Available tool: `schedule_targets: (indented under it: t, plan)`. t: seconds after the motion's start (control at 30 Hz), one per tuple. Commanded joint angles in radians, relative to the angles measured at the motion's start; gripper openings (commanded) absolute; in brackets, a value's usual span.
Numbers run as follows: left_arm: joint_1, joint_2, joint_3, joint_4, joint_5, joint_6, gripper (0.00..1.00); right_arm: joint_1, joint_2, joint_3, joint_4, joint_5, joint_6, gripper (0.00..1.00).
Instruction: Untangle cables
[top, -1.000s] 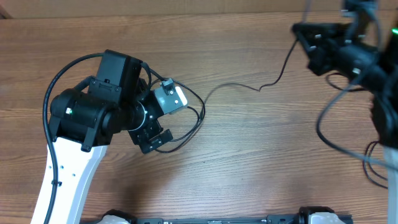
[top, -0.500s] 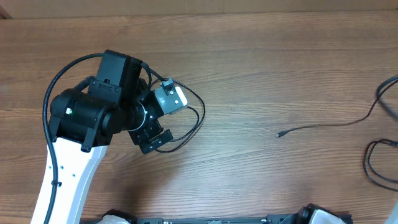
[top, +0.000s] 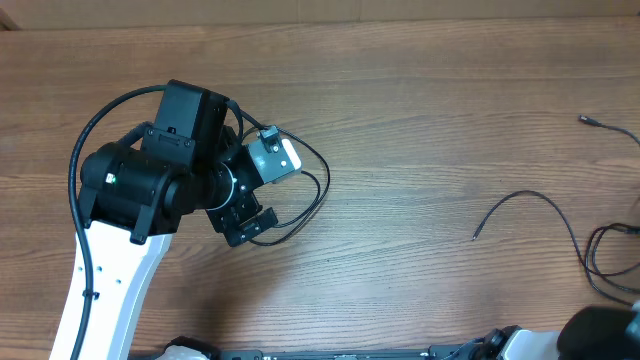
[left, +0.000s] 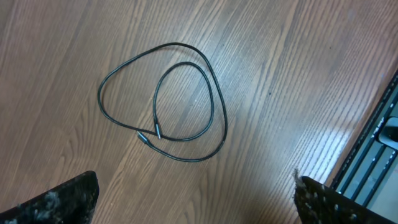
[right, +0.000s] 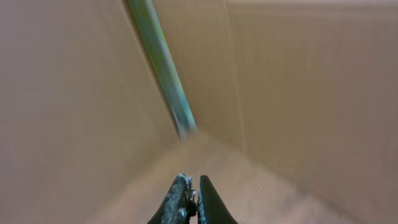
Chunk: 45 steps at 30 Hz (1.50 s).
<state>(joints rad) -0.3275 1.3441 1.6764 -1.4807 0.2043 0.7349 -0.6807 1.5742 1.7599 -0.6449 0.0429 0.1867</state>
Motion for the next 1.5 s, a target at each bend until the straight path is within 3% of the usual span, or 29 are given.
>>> schedule_targets:
  t: [0.0, 0.03, 0.13, 0.2, 0.23, 0.3, 0.5, 0.67, 0.93, 1.07, 1.23, 1.47]
  plan:
    - [-0.002, -0.003, 0.021, 0.000, 0.002, -0.010, 1.00, -0.003, 0.058, 0.000, -0.098, -0.088, -0.005, 0.04]
    - [-0.002, -0.003, 0.021, 0.000, 0.002, -0.010, 1.00, -0.003, 0.067, 0.000, -0.126, -0.131, -0.005, 0.08]
    - [-0.002, -0.003, 0.021, 0.000, 0.002, -0.010, 1.00, -0.002, 0.079, 0.000, -0.202, -0.360, -0.005, 0.37]
    - [-0.002, -0.003, 0.021, 0.000, 0.002, -0.010, 1.00, 0.000, 0.079, 0.000, -0.271, -0.484, -0.005, 0.51]
    - [-0.002, -0.003, 0.021, 0.000, 0.002, -0.010, 1.00, 0.003, 0.079, 0.000, -0.307, -0.513, -0.005, 0.63]
    - [-0.002, -0.003, 0.021, 0.000, 0.002, -0.010, 1.00, 0.014, 0.079, 0.000, -0.385, -0.518, -0.005, 1.00]
    - [-0.002, -0.003, 0.021, 0.000, 0.002, -0.010, 1.00, 0.047, 0.080, -0.032, -0.622, -0.516, -0.016, 1.00]
    - [-0.002, -0.003, 0.021, 0.000, 0.002, -0.010, 1.00, 0.148, 0.080, -0.132, -0.663, -0.516, -0.017, 1.00]
    - [-0.002, -0.003, 0.021, 0.000, 0.002, -0.010, 1.00, 0.423, 0.080, -0.339, -0.494, -0.529, -0.016, 1.00]
    - [-0.002, -0.003, 0.021, 0.000, 0.002, -0.010, 1.00, 0.634, 0.099, -0.467, -0.296, -0.651, 0.027, 1.00]
    - [-0.002, -0.003, 0.021, 0.000, 0.002, -0.010, 1.00, 0.792, 0.177, -0.497, -0.191, -0.652, 0.163, 1.00]
    - [-0.002, -0.003, 0.021, 0.000, 0.002, -0.010, 1.00, 0.958, 0.281, -0.497, -0.091, -0.668, 0.222, 1.00]
